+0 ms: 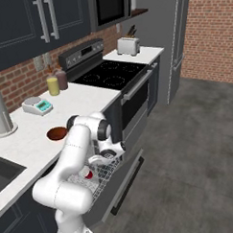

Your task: Pick up the cup and bowl from the counter, place them in the dishwasher, and close the dishwasher door.

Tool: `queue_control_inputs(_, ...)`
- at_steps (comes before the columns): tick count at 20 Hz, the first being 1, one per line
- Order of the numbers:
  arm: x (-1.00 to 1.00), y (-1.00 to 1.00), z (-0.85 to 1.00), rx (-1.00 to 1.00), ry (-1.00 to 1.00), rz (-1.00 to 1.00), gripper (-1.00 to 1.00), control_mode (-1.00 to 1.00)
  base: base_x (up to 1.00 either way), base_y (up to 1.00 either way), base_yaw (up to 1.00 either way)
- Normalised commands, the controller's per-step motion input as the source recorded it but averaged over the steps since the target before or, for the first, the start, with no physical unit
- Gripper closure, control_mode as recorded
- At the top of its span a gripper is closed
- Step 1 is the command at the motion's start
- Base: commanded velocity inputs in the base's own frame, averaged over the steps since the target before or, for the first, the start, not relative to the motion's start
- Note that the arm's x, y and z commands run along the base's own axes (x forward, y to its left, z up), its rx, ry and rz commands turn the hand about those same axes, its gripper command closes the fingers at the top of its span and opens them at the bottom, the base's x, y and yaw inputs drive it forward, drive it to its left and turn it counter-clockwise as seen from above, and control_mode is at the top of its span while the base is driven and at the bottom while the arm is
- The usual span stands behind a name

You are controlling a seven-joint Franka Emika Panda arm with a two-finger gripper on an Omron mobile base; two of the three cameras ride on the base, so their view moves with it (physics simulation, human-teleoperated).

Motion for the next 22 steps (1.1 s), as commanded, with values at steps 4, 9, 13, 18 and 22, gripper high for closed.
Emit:
queue_control_inputs(4, -0.37, 0.0, 0.85, 0.01, 0.0, -0.03, -1.0, -1.0, 0.0, 0.0, 0.0)
queue_control_inputs(9, -0.42, 0.0, 0.87, 0.08, 0.11, -0.01, -1.0, -1.0, 0.0, 0.0, 0.0)
queue_control_inputs(13, -0.26, 0.0, 1.0, 0.03, 0.12, -0.07, -1.0, -1.0, 0.0, 0.0, 0.0)
queue_control_inputs(18, -0.16, -0.01, 1.0, 0.01, 0.16, -0.13, -1.0, -1.0, 0.0, 0.0, 0.0)
queue_control_inputs(22, -0.08, 0.02, 0.99, 0.0, 0.18, -0.17, -1.0, -1.0, 0.0, 0.0, 0.0)
